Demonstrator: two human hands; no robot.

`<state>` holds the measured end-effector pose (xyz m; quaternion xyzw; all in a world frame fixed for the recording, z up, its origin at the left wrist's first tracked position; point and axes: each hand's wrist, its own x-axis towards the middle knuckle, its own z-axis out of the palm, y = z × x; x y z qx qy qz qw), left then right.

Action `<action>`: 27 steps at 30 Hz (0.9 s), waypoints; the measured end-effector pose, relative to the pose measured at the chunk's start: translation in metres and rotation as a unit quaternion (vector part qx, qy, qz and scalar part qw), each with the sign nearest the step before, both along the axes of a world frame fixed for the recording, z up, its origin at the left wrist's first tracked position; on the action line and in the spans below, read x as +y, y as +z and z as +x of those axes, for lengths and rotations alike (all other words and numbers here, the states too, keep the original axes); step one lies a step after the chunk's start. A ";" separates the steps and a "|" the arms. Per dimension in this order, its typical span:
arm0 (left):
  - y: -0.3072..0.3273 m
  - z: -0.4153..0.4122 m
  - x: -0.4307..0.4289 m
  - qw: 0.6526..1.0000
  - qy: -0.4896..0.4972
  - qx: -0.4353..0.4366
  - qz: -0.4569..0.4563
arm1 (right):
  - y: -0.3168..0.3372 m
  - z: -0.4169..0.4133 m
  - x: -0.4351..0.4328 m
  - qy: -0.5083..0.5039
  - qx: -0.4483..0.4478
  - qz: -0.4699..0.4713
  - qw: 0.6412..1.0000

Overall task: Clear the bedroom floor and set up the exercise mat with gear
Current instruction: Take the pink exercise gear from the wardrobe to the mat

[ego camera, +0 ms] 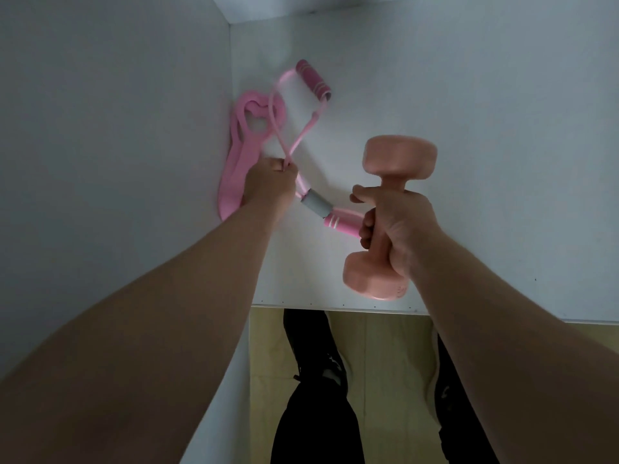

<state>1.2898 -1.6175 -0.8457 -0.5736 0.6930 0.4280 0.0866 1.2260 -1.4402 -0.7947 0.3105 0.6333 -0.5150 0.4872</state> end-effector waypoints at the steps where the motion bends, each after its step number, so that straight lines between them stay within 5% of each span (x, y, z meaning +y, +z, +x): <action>1: 0.008 0.000 0.003 0.999 0.016 0.027 0.014 | 0.002 0.000 0.002 -0.005 -0.006 -0.004 1.000; 8: 0.089 -0.008 0.029 0.981 0.044 0.184 0.029 | 0.024 -0.006 0.013 0.023 0.018 -0.026 0.999; 16: 0.146 -0.005 0.052 0.984 -0.076 0.161 -0.014 | 0.056 -0.008 0.011 0.030 -0.019 -0.105 0.994; 24: 0.152 0.014 0.075 0.978 -0.119 0.153 0.075 | 0.054 -0.006 0.008 -0.110 -0.150 -0.267 0.946; 27: 0.141 0.016 0.071 0.988 -0.084 0.112 0.061 | 0.048 -0.003 0.007 -0.159 -0.139 -0.240 0.947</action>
